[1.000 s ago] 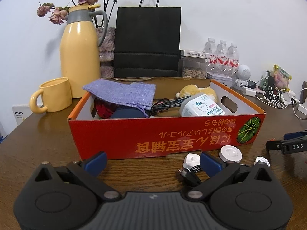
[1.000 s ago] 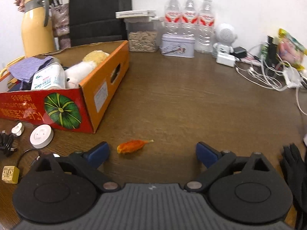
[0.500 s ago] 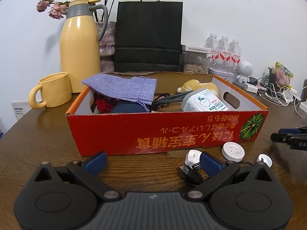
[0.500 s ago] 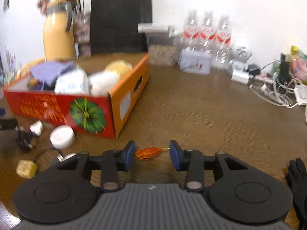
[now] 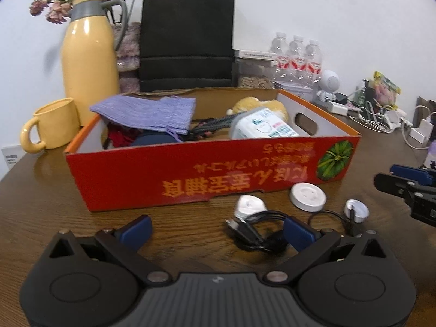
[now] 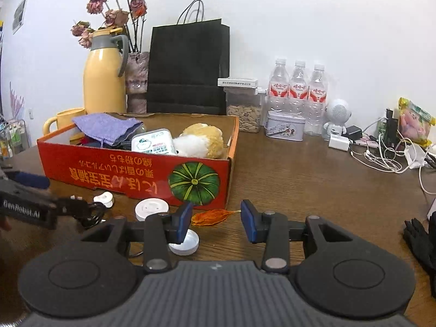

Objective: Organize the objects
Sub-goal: 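Grasp the black cable with the left tool while the right tool grasps the small orange item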

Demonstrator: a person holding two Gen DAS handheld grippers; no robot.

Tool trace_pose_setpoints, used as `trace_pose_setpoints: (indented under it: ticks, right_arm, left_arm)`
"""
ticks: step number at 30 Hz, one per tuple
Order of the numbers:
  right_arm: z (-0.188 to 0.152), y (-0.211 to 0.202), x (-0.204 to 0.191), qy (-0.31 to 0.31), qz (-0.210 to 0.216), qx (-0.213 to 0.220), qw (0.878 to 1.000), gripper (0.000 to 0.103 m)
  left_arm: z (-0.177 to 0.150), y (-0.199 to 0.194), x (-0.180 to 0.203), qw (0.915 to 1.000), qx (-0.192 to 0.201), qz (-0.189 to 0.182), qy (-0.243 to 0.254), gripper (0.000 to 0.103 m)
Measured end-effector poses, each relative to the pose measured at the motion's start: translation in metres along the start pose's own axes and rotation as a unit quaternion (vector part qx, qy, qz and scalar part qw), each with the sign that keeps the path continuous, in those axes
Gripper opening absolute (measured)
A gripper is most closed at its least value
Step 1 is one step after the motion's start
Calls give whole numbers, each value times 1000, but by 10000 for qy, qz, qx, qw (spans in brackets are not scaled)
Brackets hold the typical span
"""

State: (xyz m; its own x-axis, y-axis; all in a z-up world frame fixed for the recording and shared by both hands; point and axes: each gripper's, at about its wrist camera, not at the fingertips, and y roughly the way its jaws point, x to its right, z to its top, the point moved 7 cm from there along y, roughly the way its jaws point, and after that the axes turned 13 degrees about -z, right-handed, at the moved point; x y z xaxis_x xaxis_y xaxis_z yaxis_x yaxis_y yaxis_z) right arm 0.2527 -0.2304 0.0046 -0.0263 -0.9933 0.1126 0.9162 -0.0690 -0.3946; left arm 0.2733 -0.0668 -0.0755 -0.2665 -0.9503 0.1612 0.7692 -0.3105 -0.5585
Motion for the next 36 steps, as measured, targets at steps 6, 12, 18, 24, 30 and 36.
trace_pose_setpoints:
  ticks: [6, 12, 18, 24, 30, 36]
  right_arm:
    - [-1, 1, 2, 93, -40, -33, 9999, 40]
    - [-1, 0, -3, 83, -30, -41, 10000, 40]
    - [-2, 0, -5, 72, -21, -67, 9999, 40]
    - [-2, 1, -6, 127, -43, -93, 9999, 40]
    - [-1, 2, -13, 162, -60, -125, 9998, 40]
    - [0, -2, -19, 173, -44, -82, 9998, 40]
  left_arm:
    - [0, 9, 10, 9999, -89, -75, -103, 103]
    - [-2, 22, 15, 9992, -324, -141, -158, 102]
    - [-5, 23, 21, 9993, -356, -48, 48, 89]
    - [-3, 19, 21, 9997, -220, -73, 88, 64]
    - [-3, 16, 22, 9997, -181, -89, 105, 56]
    - [-3, 11, 21, 9998, -125, -114, 70, 54]
